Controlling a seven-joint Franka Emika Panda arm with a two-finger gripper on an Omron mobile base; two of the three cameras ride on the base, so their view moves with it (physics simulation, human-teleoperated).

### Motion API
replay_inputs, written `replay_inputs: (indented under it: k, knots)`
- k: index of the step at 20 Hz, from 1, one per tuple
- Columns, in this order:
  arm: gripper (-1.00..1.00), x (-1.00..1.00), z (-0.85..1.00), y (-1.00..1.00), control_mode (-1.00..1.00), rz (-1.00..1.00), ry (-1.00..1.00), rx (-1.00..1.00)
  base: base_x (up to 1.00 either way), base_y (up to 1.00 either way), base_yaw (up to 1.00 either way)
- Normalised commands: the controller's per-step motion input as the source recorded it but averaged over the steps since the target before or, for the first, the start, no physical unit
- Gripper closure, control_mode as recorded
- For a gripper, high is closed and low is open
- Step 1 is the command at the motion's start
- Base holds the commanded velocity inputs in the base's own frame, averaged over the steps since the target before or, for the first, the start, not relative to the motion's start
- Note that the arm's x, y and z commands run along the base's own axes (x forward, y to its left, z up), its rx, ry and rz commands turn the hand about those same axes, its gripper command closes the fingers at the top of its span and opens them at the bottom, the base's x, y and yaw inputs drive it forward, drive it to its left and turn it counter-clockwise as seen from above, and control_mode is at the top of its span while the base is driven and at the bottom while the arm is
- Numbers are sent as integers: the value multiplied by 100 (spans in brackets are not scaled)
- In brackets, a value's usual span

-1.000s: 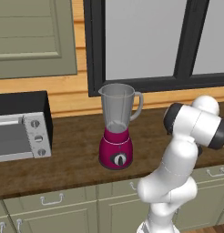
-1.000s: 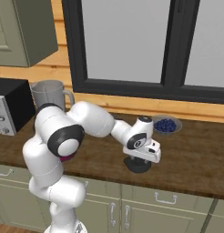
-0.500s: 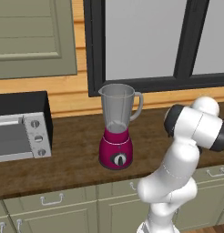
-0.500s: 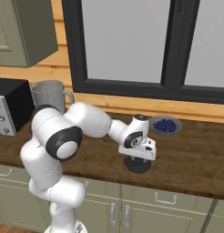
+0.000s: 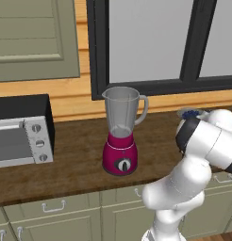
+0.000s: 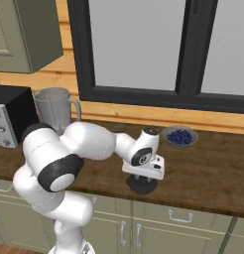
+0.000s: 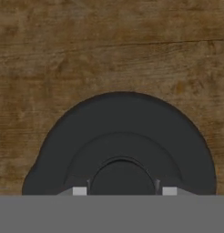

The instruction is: Close the lid blender by securely placing the lid on top.

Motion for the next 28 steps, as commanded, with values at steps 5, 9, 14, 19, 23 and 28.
replay_inputs:
  k: [5, 9, 14, 19, 23, 28]
  knots:
    - [100, -16, 35, 4, -100, 0, -4, 1, 0, 0, 0]
    - [100, 0, 100, -19, -100, 0, -17, -1, 0, 0, 0]
    - [100, -10, 100, 2, -100, 0, -13, 0, 0, 0, 0]
    - [100, -27, 53, 33, -100, -4, -13, 0, 0, 0, 0]
    - [100, -56, 52, 35, -100, 0, -28, 0, 0, 0, 0]
    - [100, -36, 100, 55, -100, -7, -8, 0, 0, 0, 0]
